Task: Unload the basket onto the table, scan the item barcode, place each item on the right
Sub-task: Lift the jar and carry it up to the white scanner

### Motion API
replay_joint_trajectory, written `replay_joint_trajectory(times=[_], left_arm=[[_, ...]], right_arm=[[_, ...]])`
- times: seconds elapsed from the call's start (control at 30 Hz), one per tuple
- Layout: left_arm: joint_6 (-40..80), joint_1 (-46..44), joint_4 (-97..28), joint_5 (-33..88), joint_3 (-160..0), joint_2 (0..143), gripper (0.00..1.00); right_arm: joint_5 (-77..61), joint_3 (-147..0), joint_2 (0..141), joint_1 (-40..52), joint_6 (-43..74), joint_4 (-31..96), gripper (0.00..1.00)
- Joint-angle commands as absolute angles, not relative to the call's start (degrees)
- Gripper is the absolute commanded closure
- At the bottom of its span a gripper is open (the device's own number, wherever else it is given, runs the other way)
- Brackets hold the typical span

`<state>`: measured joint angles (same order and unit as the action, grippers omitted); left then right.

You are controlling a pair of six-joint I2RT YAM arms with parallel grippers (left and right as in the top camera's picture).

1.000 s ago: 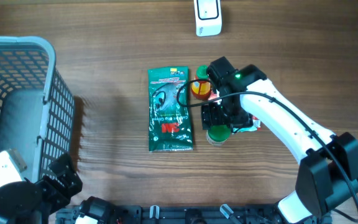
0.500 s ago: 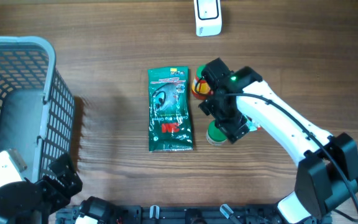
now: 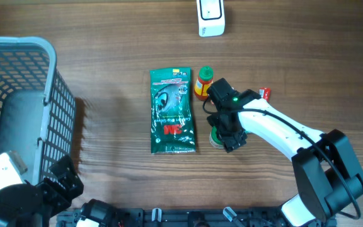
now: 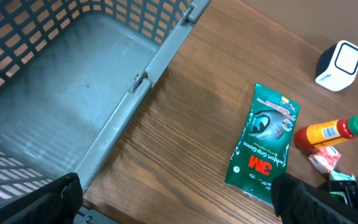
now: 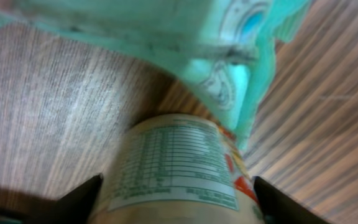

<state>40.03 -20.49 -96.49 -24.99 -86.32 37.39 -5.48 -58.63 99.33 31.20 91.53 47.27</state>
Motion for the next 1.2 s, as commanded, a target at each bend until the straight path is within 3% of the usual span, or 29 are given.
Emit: replay_joint_trajectory(times=[0.0,0.17,0.27,0.37,0.5,0.63,0.87,1.17], left_arm=[[40.97,-20.16,-96.49,-25.34,-86.30,37.50,0.00],[40.97,-20.16,-96.49,-25.34,-86.30,37.50,0.00],[40.97,-20.16,-96.49,-25.34,-86.30,37.50,0.00],[40.97,-20.16,-96.49,-25.34,-86.30,37.50,0.00],[40.95,-20.16,-96.49,-25.34,-86.30,37.50,0.00],[40.97,-20.16,-96.49,-25.34,-86.30,37.50,0.00],[40.95,-20.16,-96.49,-25.34,-86.30,37.50,0.00],[40.97,-20.16,-96.49,-25.34,-86.30,37.50,0.00]], right_arm=[[-6.55,-58.35,100.03,31.27,86.72,46.39,0.35],[-23.42,-60.31,98.39,26.57,62.50,47.79,0.39],[-44.16,-60.90,96.29,21.71,48.97,50.46,0.39],[-54.59,-60.90,95.31,19.16,41.47,55.94,0.38],[-54.78,-60.90,94.96,18.92,35.27,65.54,0.36],[-54.96,-60.90,92.68,18.87,29.54,73.08,0.47],[-54.39,-60.90,76.84,18.65,30.20,78.48,0.48],[-29.23,-60.90,60.90,13.02,37.47,70.85,0.48]])
